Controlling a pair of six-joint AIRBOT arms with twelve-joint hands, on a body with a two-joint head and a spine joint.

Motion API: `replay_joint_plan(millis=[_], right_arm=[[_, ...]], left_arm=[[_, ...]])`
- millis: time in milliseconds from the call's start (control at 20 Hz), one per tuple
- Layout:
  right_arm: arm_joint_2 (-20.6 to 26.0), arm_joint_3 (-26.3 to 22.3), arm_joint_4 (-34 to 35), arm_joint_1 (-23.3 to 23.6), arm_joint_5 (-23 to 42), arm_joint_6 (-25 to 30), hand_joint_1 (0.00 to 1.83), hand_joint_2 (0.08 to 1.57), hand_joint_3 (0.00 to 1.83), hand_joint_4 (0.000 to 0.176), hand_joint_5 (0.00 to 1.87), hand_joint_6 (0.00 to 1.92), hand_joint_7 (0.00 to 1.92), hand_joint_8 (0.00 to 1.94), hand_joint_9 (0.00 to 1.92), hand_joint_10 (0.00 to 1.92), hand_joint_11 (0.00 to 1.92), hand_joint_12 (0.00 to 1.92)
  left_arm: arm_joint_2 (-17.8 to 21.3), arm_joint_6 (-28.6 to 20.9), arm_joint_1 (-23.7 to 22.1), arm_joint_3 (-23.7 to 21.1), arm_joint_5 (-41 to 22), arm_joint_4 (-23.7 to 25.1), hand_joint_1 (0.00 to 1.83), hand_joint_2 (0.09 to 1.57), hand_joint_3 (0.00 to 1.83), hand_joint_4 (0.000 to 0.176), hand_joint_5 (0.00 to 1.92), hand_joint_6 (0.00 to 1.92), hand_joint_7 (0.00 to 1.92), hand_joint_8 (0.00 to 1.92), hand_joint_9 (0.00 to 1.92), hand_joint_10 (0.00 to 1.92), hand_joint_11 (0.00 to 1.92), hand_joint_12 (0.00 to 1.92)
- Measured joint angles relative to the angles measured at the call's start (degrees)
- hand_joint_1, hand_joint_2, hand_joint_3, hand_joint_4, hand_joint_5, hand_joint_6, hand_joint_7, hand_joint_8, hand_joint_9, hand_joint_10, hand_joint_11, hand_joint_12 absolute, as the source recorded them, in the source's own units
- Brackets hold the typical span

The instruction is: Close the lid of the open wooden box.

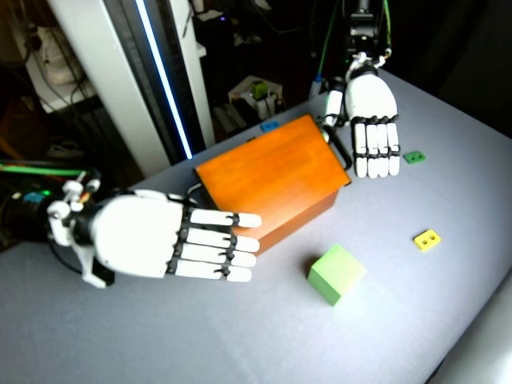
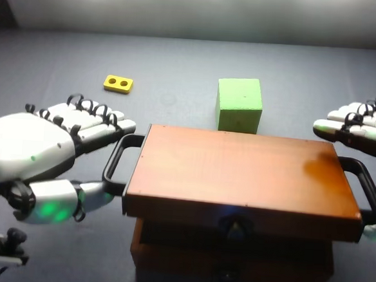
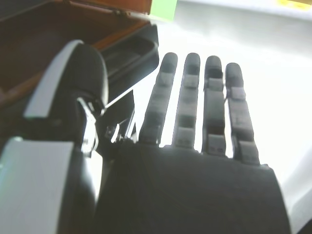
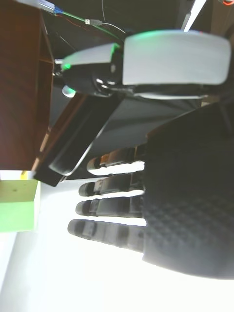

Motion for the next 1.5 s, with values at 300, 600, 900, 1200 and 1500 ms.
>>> replay_joint_plan(millis=[300,600,900,1200,1500], right_arm=[[0.00,0.00,1.07,-1.79,0.33,0.02,0.65,1.02,0.00,0.117,0.00,0.00,0.00,0.00,0.00,0.00,0.05,0.02],[0.94,-0.72,1.62,-3.91,0.48,0.17,0.66,1.03,0.00,0.072,0.00,0.00,0.00,0.00,0.00,0.00,0.00,0.00],[1.31,-1.05,1.68,-4.76,0.44,0.26,0.69,1.03,0.00,0.067,0.00,0.00,0.00,0.00,0.00,0.00,0.00,0.00],[2.16,-1.36,2.23,-4.76,0.50,0.26,0.72,1.03,0.00,0.050,0.00,0.00,0.00,0.00,0.00,0.00,0.00,0.00],[2.86,-1.42,4.13,-4.98,2.93,0.28,0.59,1.03,0.00,0.115,0.00,0.00,0.00,0.00,0.00,0.00,0.10,0.04]], left_arm=[[-0.52,-0.72,0.74,-0.35,0.02,-0.39,0.00,1.42,0.00,0.000,0.09,0.01,0.03,0.01,0.02,0.01,0.01,0.04],[-0.26,-0.72,0.94,-0.68,-0.15,-0.44,0.00,1.41,0.00,0.000,0.06,0.00,0.01,0.00,0.00,0.00,0.00,0.00],[0.39,-0.72,2.08,-1.46,-0.13,-0.28,0.00,1.39,0.00,0.000,0.06,0.01,0.04,0.01,0.01,0.00,0.01,0.00],[0.94,-0.92,3.26,-2.38,-1.18,-0.57,0.00,1.39,0.00,0.000,0.06,0.00,0.04,0.01,0.01,0.00,0.00,0.00],[1.79,-1.09,4.61,-2.86,-4.70,-1.90,0.00,1.42,0.01,0.000,0.01,0.00,0.01,0.00,0.00,0.00,0.00,0.00]])
